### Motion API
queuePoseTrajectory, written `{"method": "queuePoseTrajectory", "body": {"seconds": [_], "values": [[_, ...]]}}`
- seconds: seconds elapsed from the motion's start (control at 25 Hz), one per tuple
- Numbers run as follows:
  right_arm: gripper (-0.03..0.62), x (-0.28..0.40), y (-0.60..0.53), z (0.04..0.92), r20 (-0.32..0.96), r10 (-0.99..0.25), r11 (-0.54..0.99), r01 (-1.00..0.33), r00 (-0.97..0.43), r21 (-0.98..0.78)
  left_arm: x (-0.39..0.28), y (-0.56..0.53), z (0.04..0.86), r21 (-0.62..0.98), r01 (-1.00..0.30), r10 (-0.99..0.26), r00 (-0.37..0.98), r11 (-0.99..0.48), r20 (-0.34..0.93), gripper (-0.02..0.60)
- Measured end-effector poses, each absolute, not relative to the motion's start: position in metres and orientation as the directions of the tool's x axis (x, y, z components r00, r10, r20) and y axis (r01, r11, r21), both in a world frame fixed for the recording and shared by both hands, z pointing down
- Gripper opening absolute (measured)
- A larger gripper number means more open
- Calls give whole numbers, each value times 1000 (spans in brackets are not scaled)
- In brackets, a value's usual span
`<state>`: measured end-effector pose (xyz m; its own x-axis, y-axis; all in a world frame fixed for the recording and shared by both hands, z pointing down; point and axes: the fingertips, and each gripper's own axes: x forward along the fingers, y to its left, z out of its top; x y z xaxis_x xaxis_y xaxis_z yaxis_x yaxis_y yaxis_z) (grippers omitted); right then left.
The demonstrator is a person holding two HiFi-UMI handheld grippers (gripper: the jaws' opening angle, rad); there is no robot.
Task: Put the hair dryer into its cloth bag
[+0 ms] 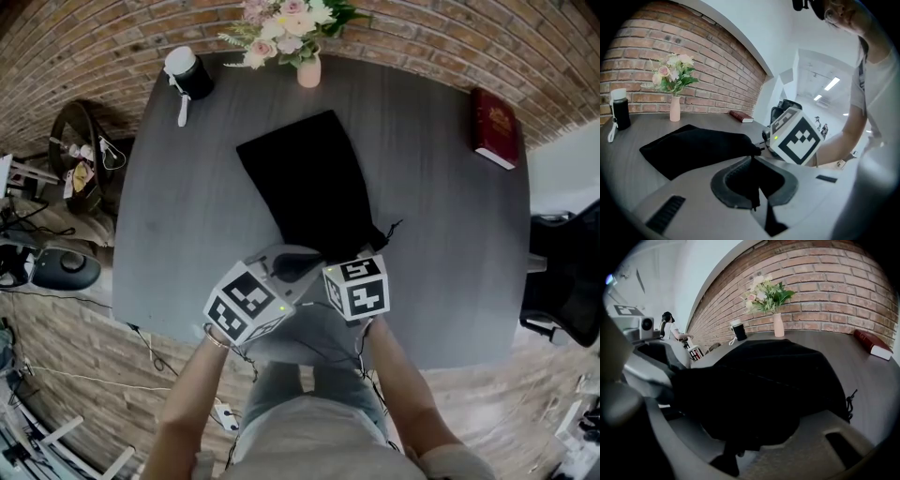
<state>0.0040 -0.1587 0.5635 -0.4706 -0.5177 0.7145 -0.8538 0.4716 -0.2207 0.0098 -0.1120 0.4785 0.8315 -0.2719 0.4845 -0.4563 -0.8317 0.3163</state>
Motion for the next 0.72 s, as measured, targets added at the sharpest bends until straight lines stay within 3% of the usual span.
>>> {"method": "queuePoseTrajectory", "body": {"seconds": [0.52,0.72], "values": [[103,0,-173,575,716,-482,495,-831,-505,-253,3,-119,496,331,-497,-289,808,-802,513,15],[135,-3,-178,581,722,-447,465,-827,-528,-316,-1,-124,500,359,-516,-304,809,-778,503,15]]}}
